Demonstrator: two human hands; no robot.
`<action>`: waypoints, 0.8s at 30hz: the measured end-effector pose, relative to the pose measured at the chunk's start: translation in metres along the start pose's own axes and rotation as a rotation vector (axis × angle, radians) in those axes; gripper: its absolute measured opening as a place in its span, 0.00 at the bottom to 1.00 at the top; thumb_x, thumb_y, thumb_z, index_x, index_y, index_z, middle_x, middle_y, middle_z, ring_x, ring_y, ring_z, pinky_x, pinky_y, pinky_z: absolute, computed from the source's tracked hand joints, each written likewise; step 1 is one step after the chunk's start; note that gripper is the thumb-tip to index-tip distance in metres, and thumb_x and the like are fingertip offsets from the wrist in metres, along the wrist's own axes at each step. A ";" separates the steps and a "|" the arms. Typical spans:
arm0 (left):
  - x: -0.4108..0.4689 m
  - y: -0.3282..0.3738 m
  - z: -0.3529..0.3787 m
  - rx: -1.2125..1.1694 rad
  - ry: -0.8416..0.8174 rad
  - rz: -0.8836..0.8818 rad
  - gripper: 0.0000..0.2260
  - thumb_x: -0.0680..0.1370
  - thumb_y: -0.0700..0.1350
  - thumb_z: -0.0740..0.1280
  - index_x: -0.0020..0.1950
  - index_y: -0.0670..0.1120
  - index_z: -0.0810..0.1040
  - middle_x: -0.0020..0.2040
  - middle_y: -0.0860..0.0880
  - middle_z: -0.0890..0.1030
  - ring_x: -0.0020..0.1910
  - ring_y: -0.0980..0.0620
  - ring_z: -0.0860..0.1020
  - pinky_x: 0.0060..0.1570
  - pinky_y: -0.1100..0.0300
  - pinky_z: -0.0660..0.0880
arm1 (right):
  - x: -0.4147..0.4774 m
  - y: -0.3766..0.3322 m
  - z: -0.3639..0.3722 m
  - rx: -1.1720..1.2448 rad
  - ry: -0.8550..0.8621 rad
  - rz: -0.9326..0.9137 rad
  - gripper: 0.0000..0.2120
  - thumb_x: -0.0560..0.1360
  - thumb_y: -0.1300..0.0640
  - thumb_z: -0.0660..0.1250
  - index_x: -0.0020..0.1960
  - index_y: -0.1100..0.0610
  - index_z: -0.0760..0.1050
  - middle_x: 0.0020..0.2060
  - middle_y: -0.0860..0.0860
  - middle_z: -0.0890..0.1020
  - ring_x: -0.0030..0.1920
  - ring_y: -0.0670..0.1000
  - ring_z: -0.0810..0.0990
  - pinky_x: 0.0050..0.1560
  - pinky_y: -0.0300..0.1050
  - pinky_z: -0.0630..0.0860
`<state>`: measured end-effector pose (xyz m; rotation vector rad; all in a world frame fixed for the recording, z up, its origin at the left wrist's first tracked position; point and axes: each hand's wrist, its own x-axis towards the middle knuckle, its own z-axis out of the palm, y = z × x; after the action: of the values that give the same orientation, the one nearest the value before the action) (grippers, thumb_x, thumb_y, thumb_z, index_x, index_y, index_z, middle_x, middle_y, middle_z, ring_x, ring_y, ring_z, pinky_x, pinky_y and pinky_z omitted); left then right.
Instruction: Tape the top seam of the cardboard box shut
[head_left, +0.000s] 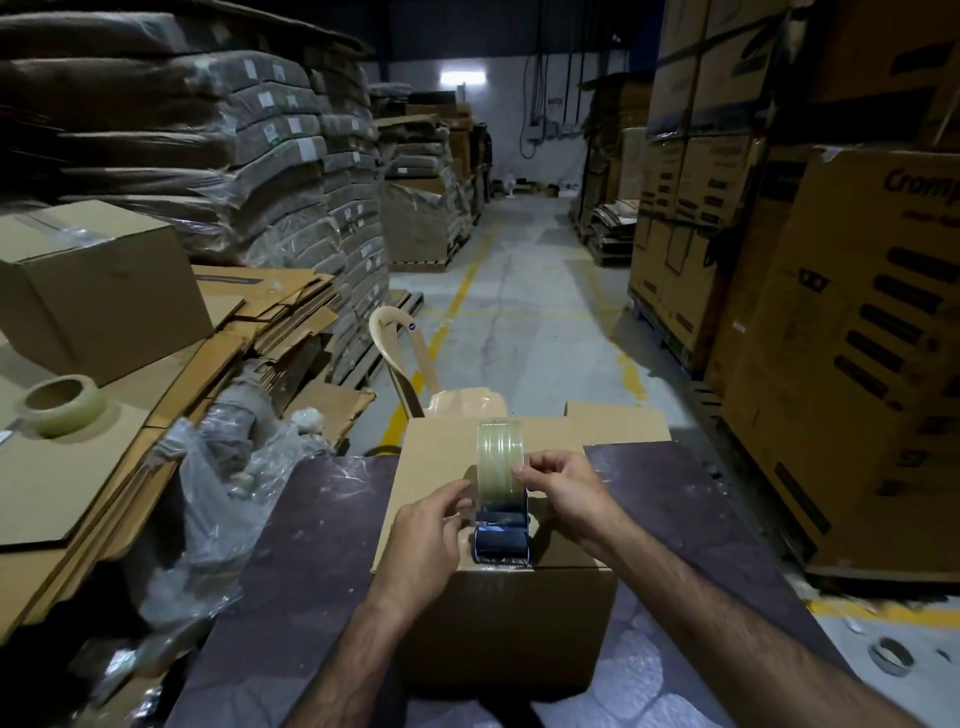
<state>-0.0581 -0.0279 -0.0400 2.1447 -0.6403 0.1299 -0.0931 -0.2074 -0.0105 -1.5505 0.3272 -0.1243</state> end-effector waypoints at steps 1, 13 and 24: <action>-0.001 0.001 -0.001 -0.010 0.027 -0.009 0.18 0.77 0.35 0.64 0.64 0.49 0.76 0.52 0.54 0.82 0.51 0.62 0.79 0.53 0.65 0.77 | 0.000 0.001 -0.001 -0.001 0.000 0.000 0.07 0.76 0.58 0.68 0.49 0.61 0.80 0.47 0.58 0.83 0.40 0.50 0.80 0.28 0.34 0.72; -0.017 0.010 0.005 -0.111 0.146 -0.046 0.21 0.69 0.43 0.76 0.60 0.52 0.78 0.42 0.59 0.82 0.43 0.64 0.80 0.46 0.61 0.81 | -0.040 0.028 0.000 -0.666 0.297 -0.536 0.06 0.73 0.53 0.71 0.50 0.51 0.80 0.44 0.43 0.81 0.47 0.40 0.74 0.45 0.29 0.68; -0.023 0.011 0.008 -0.041 0.223 0.062 0.27 0.72 0.40 0.73 0.70 0.50 0.71 0.42 0.57 0.84 0.41 0.62 0.81 0.47 0.60 0.81 | -0.045 0.031 0.014 -1.103 0.228 -0.650 0.21 0.70 0.51 0.73 0.62 0.52 0.76 0.52 0.50 0.78 0.53 0.51 0.72 0.52 0.50 0.74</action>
<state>-0.0846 -0.0300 -0.0440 2.0355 -0.5740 0.3805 -0.1352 -0.1803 -0.0356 -2.7096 0.0269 -0.7250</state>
